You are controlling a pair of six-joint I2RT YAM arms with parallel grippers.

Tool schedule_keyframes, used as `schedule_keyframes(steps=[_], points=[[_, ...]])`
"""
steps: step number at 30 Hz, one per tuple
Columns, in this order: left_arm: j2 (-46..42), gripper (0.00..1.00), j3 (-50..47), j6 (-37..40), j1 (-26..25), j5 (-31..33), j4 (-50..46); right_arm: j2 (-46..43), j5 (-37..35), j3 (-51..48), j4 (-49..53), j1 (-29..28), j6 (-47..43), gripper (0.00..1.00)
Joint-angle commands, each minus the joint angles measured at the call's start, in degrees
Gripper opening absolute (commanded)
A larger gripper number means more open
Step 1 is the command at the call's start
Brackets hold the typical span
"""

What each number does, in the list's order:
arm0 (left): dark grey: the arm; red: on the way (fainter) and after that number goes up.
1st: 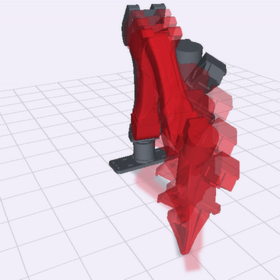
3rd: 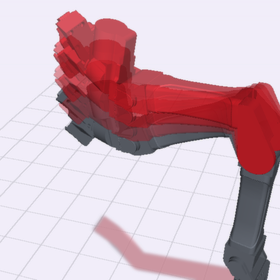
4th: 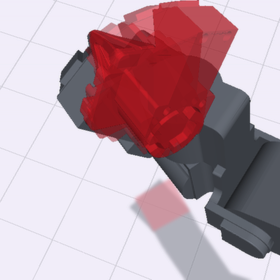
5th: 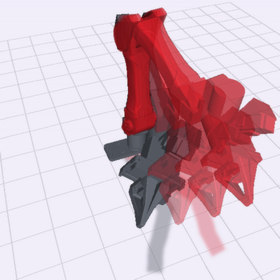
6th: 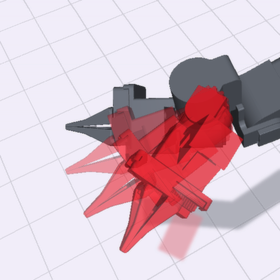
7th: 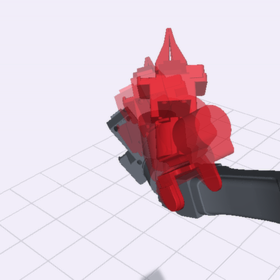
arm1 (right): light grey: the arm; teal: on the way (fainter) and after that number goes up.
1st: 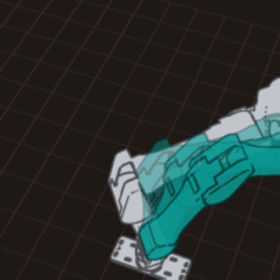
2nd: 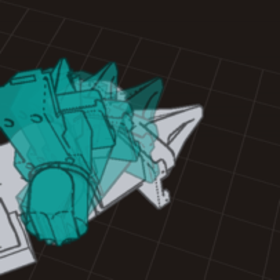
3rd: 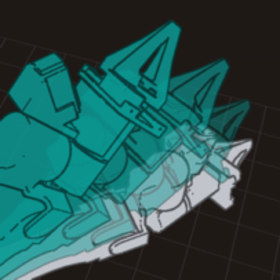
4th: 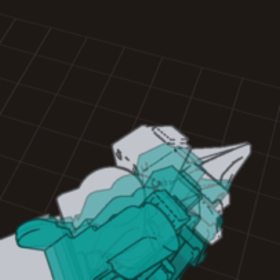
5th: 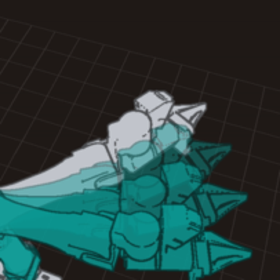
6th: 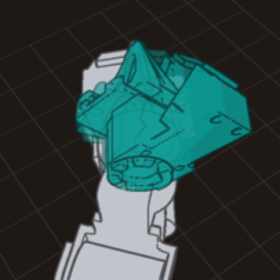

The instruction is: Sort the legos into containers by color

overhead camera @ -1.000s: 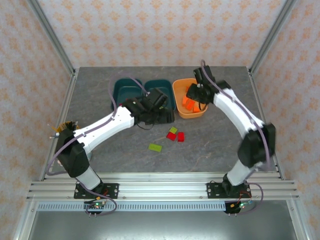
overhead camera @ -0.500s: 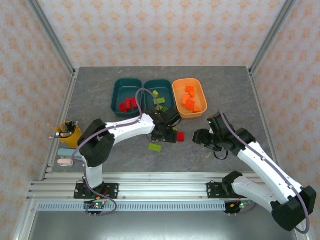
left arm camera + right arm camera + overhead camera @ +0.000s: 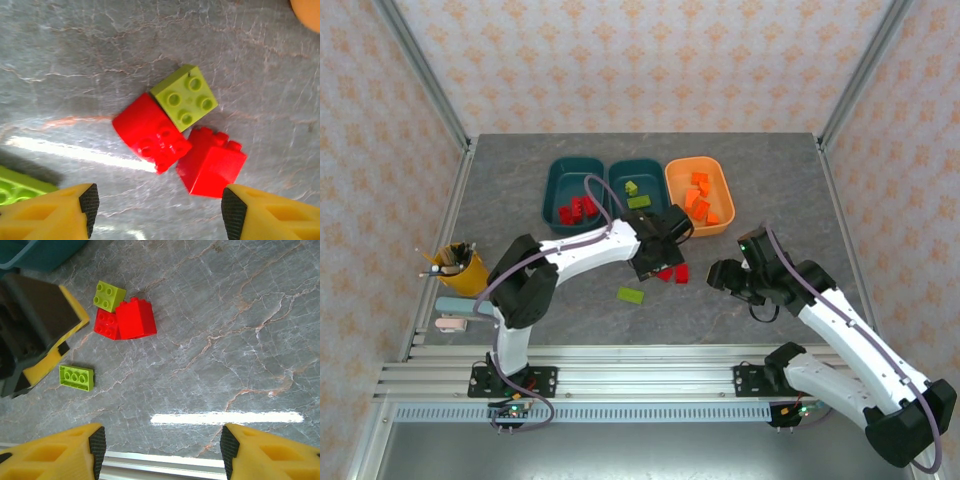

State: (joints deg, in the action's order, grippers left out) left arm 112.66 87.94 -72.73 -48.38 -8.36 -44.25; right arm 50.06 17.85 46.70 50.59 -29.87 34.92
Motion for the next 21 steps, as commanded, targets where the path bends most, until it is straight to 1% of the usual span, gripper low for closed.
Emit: schedule_keyframes(steps=[1, 3, 8, 14, 21], points=[[2.47, 0.66, -0.07, -10.06, -0.12, 0.74, -1.34, 0.01, -0.05, -0.24, -0.21, -0.32, 0.01, 0.64], [2.6, 0.66, -1.03, -12.66, 0.04, 0.41, 2.14, -0.1, -0.04, -0.16, 0.11, -0.28, -0.27, 0.64], [5.01, 0.65, 2.17, -13.52, 0.07, 0.19, -0.13, -0.67, -0.05, -0.49, 0.57, -0.28, -0.3, 0.64], [4.65, 0.64, -1.16, -16.63, 0.24, 0.02, 2.9, -0.76, -0.09, -0.56, 0.39, -0.29, -0.29, 0.64], [6.87, 0.62, -0.67, -16.57, 0.35, -0.89, 2.75, -0.67, -0.18, -0.6, -0.03, -0.28, -0.12, 0.64]])
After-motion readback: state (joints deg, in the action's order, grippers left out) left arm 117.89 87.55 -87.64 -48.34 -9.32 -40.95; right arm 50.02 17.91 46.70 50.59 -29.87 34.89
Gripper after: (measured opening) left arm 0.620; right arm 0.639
